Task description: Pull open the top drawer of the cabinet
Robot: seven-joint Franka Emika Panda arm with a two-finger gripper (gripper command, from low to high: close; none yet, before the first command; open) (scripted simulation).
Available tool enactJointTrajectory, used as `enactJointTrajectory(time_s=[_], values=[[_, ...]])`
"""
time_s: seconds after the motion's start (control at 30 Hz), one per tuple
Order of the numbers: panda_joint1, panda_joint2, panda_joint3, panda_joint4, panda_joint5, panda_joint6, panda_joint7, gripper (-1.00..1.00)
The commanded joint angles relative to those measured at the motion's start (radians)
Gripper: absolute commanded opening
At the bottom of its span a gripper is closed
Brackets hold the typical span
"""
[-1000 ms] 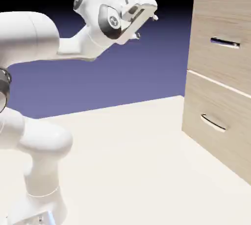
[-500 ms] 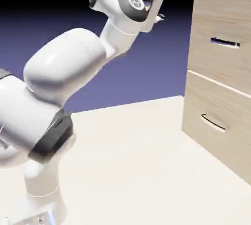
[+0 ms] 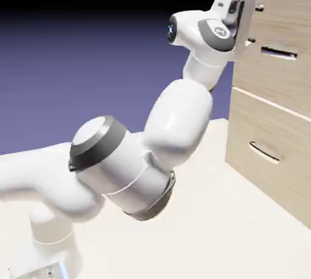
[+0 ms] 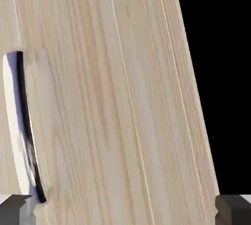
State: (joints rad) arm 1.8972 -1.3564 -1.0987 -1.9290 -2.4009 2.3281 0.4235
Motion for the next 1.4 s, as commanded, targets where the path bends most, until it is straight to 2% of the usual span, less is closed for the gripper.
enactJointTrajectory(time_s=[0.0,0.2,0.43,0.47,0.93,1.37], values=[[0.034,-0.014,-0.02,0.016,-0.044,-0.013,-0.006,0.0],[0.2,-0.083,-0.116,0.093,-0.254,-0.075,-0.034,0.0],[0.333,-0.08,-0.149,0.311,-0.266,0.01,-0.081,0.0],[0.333,-0.08,-0.149,0.311,-0.266,0.01,-0.081,-1.0],[0.043,-0.099,-0.057,-0.16,-0.222,-0.175,0.007,-1.0],[-0.254,-0.171,0.13,-0.617,-0.072,-0.345,0.049,-1.0]])
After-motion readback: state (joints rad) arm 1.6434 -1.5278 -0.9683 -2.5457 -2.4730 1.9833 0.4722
